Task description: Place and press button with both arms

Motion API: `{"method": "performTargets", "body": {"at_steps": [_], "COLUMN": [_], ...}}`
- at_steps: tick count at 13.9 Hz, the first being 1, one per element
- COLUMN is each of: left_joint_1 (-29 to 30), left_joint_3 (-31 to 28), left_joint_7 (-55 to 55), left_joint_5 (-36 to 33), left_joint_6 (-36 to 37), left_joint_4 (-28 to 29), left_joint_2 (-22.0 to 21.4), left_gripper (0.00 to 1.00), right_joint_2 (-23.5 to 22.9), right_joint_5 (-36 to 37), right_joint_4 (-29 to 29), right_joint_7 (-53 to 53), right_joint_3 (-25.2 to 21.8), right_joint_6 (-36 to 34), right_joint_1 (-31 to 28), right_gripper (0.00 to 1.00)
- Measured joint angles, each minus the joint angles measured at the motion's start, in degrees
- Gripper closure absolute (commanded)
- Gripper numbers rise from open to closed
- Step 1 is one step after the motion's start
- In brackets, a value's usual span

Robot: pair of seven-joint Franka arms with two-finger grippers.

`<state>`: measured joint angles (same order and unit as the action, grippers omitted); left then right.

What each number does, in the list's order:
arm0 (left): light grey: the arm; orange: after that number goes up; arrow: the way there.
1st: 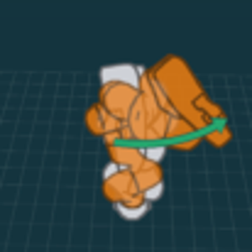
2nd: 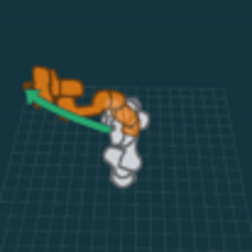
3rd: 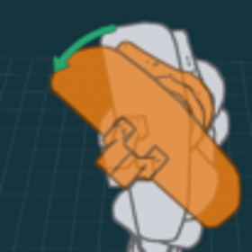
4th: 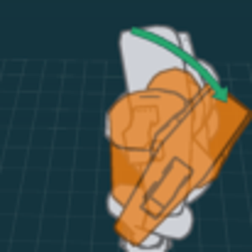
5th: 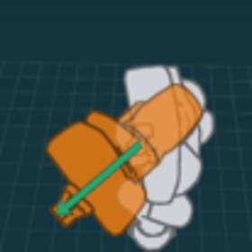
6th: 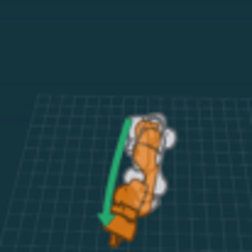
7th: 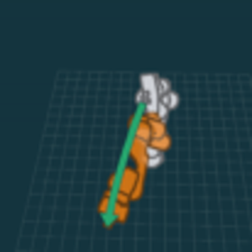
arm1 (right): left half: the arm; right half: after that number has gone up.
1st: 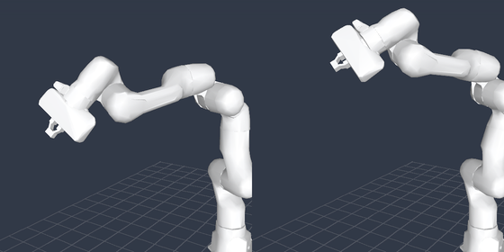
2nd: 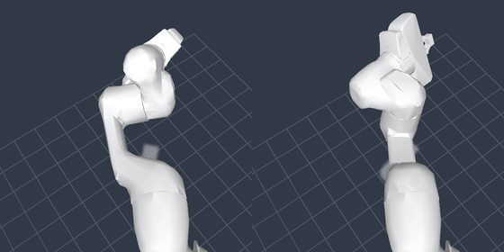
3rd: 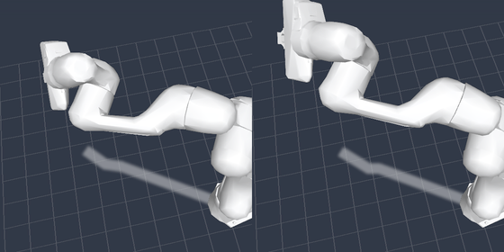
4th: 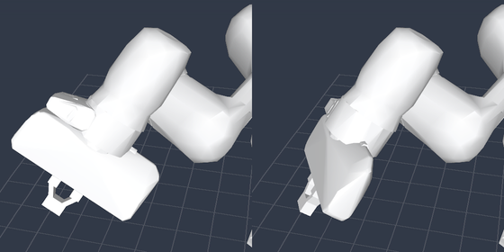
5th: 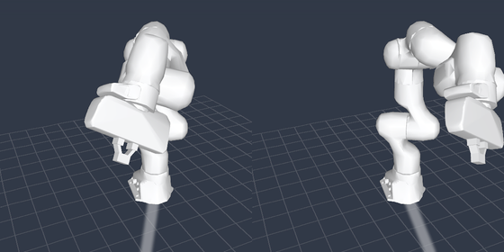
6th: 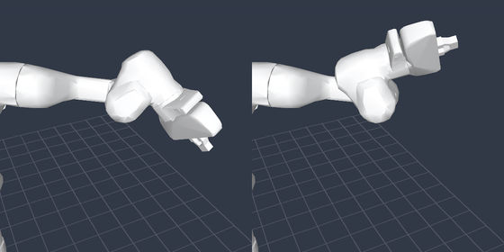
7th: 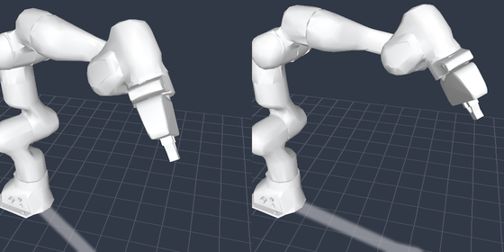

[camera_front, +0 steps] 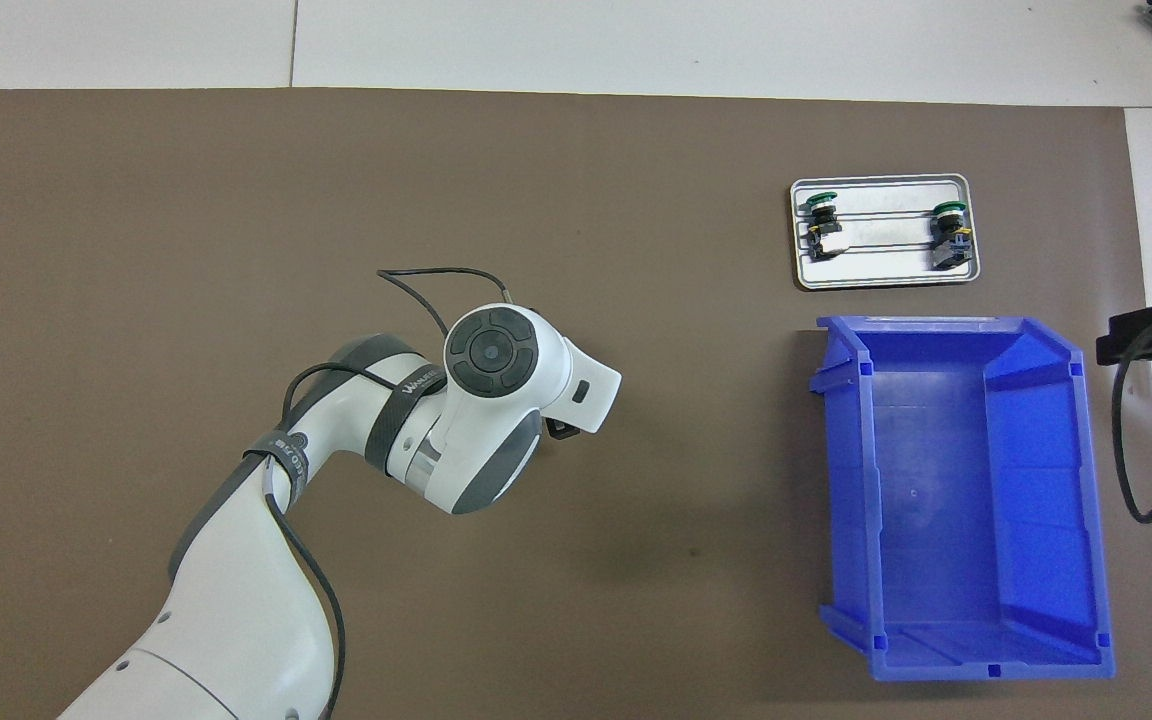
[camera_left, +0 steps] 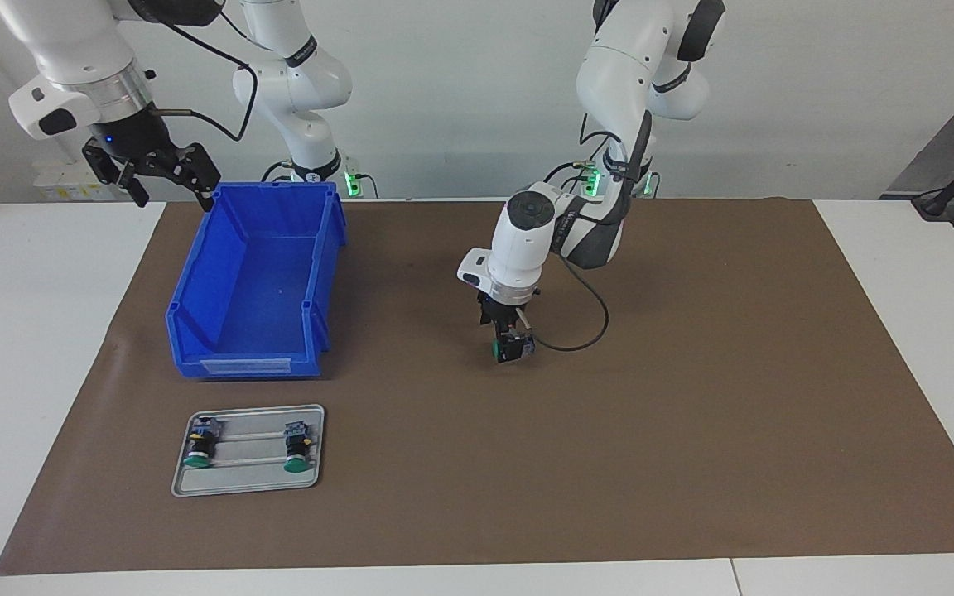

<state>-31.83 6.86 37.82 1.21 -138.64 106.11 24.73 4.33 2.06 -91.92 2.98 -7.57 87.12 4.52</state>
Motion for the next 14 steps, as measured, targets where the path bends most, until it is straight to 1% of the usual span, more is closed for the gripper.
{"method": "performTargets", "body": {"at_steps": [3,4,5,7,10,13,14], "left_joint_1": [0.0,-0.01,-0.02,-0.04,-0.07,-0.08,-0.11], "left_joint_3": [0.0,0.01,0.01,0.01,0.04,0.11,0.17], "left_joint_7": [0.05,0.08,0.09,0.12,0.16,0.17,0.18], "left_joint_5": [-0.01,-0.02,-0.02,-0.02,-0.03,-0.03,-0.03], "left_joint_6": [-1.07,-1.38,-1.65,-2.44,-3.08,-3.23,-3.24], "left_joint_4": [0.64,1.02,1.43,2.26,2.69,2.73,2.73], "left_joint_2": [0.04,0.06,0.09,0.12,0.15,0.13,0.04], "left_gripper": [0.01,0.08,0.12,0.13,0.19,0.31,0.37], "right_joint_2": [0.0,0.0,0.0,0.0,0.0,0.0,0.0], "right_joint_5": [-1.4,-2.24,-2.78,-3.0,-3.0,-3.0,-3.0], "right_joint_4": [0.0,0.01,0.05,0.12,0.12,0.12,0.13], "right_joint_7": [0.76,1.93,2.88,3.6,3.62,3.63,3.63], "right_joint_3": [0.0,-0.02,-0.03,-0.04,-0.03,-0.01,-0.02], "right_joint_6": [-0.01,-0.1,-0.19,-0.23,-0.3,-0.49,-0.49], "right_joint_1": [-0.35,-0.44,-0.44,-0.44,-0.34,-0.27,-0.35], "right_gripper": [0.0,0.0,0.0,0.0,0.0,0.0,0.0]}}
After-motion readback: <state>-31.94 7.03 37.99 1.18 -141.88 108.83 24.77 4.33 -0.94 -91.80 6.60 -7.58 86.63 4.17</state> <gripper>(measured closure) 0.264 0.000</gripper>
